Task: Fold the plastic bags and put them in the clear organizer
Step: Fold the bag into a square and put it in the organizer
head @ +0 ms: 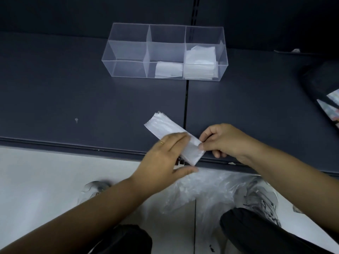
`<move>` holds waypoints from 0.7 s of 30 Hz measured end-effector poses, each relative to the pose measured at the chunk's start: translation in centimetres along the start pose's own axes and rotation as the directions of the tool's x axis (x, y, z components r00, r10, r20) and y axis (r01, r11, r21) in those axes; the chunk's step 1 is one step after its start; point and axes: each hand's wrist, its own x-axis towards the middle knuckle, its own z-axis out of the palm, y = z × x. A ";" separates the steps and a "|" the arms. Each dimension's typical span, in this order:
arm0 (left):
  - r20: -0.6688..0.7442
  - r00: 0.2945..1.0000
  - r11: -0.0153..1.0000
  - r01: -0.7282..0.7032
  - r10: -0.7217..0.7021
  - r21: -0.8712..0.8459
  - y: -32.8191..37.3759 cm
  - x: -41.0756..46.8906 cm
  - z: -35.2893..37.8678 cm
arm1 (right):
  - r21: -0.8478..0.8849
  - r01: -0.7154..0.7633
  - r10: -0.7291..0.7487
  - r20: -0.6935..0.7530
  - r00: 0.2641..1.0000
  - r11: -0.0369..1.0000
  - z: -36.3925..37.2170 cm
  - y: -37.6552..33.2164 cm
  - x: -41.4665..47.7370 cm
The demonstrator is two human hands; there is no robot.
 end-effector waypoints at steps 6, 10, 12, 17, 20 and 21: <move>-0.095 0.994 0.999 0.045 -0.045 0.000 -0.1 0.1 0.6 | 0.230 0.060 -0.068 0.028 0.997 0.971 -1.2 -1.6 -1.9; -0.112 0.973 0.954 0.171 -0.203 -0.244 -0.2 0.2 -0.5 | 0.082 0.300 -0.298 -0.045 0.954 0.950 -2.5 -1.8 -2.0; -0.064 0.948 0.885 0.265 -0.311 -0.383 -0.6 0.5 -1.0 | 0.119 0.354 -0.361 0.044 0.931 0.928 -2.2 -1.7 -1.1; 0.083 0.898 0.654 0.376 -0.433 -0.657 -1.6 1.4 -1.9 | 0.099 0.324 -0.338 0.181 0.924 0.941 0.8 -1.6 1.5; 0.086 0.861 0.605 0.420 -0.501 -0.677 -2.0 1.8 -2.2 | 0.047 0.300 -0.301 0.011 0.954 0.953 2.2 -1.6 2.4; 0.089 0.846 0.580 0.432 -0.525 -0.691 -2.1 2.0 -2.3 | 0.038 0.283 -0.281 -0.047 0.959 0.958 2.6 -1.7 2.7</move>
